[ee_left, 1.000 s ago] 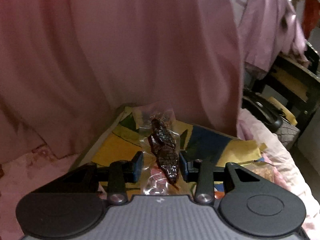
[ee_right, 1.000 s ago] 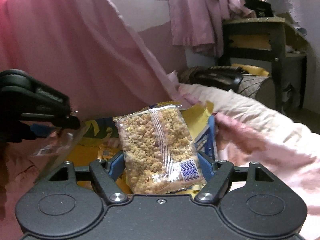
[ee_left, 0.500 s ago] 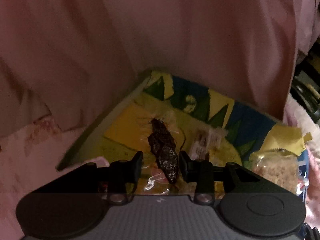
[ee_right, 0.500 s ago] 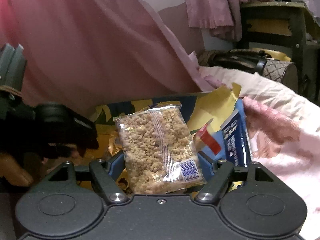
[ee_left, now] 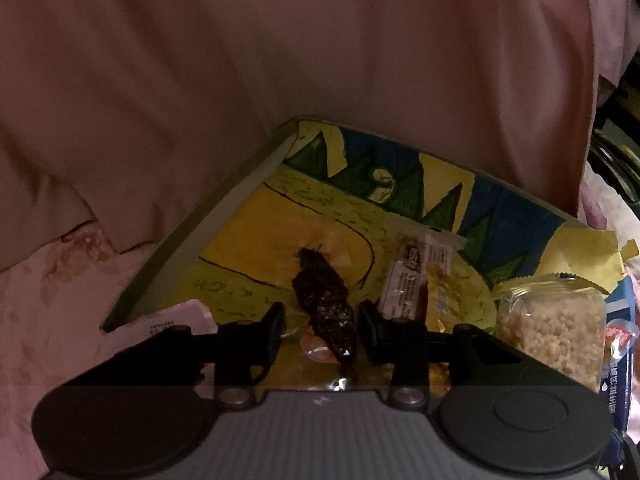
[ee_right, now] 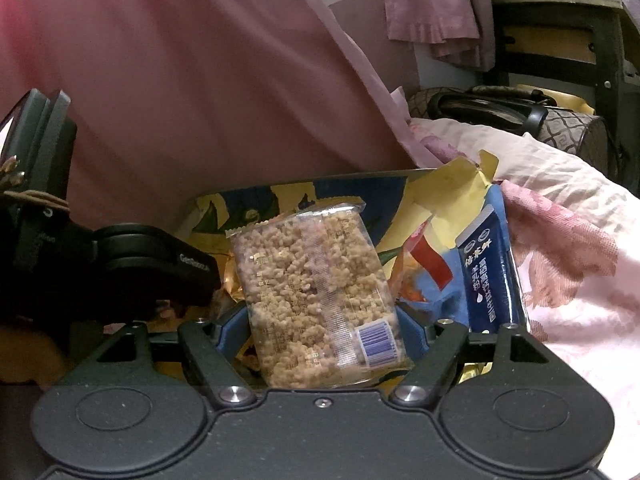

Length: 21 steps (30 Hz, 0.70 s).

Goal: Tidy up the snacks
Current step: 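Open both grippers to drop the fish packet and granola bar into the box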

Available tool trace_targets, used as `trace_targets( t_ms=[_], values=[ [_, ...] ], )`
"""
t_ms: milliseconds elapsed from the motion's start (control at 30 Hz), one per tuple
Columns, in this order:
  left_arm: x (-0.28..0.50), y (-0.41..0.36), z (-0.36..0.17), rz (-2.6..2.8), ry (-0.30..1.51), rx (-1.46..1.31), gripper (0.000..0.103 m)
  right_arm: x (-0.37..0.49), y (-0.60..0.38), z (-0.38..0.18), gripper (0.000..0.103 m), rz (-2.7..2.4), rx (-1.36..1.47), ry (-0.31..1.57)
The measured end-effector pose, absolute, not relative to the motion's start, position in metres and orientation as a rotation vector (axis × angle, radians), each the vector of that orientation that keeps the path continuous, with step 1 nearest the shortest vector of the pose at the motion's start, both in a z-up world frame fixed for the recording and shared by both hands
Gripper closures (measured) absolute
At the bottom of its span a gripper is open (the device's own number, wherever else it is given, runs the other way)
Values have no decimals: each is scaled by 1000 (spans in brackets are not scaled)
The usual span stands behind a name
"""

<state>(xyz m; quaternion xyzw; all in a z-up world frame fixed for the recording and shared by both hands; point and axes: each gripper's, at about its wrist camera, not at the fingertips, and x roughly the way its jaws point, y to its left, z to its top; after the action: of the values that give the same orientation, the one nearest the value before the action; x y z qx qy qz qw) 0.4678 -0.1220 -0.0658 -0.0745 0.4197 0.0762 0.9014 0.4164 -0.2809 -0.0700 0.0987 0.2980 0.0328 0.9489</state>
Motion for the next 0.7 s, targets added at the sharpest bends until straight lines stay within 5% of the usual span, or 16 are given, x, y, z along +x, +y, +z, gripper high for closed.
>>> trace_targets(
  t_ms=[500, 700],
  values=[
    [461, -121, -62, 175, 873, -143, 50, 411, -278, -64, 14, 53, 159, 580],
    [448, -118, -46, 190, 831, -132, 27, 403, -279, -53, 7, 58, 152, 549]
  ],
)
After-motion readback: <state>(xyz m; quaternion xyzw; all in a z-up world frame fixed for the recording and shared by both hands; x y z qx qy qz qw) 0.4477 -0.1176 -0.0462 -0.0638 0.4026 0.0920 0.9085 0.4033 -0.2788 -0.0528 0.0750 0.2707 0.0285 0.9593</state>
